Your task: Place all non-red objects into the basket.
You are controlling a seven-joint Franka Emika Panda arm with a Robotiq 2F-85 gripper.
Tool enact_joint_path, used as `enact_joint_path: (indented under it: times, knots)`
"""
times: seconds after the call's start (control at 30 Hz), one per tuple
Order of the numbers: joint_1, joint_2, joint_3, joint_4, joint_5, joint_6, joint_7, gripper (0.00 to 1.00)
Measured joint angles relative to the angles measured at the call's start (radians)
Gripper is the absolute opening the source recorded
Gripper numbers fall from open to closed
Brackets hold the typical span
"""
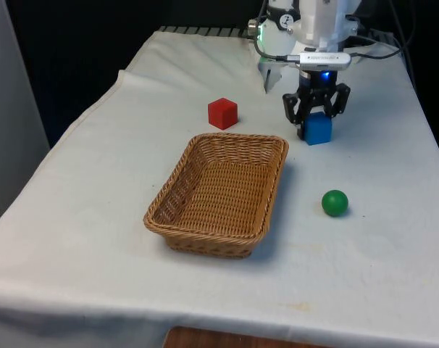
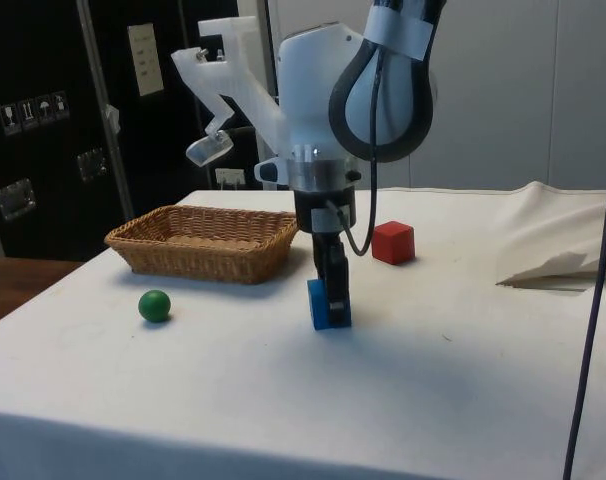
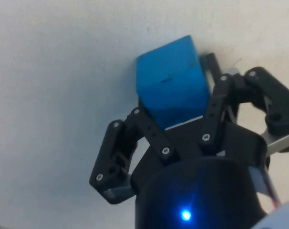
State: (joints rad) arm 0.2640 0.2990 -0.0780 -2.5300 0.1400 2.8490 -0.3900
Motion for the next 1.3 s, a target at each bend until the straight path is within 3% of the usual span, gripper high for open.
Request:
enact_joint_path:
  times: [0.03,0.47,0.73,1.3]
  knots:
    - [0.0,0.0,0.0,-0.001,0.0,0.0,0.0,0.0]
    - [0.0,-0.011,0.0,-0.001,0.0,-0.003,0.001,0.0]
    - [0.0,-0.109,-0.007,-0.006,0.0,-0.089,0.003,0.0]
    - [0.0,-0.252,-0.016,-0.008,-0.003,-0.21,0.006,0.0]
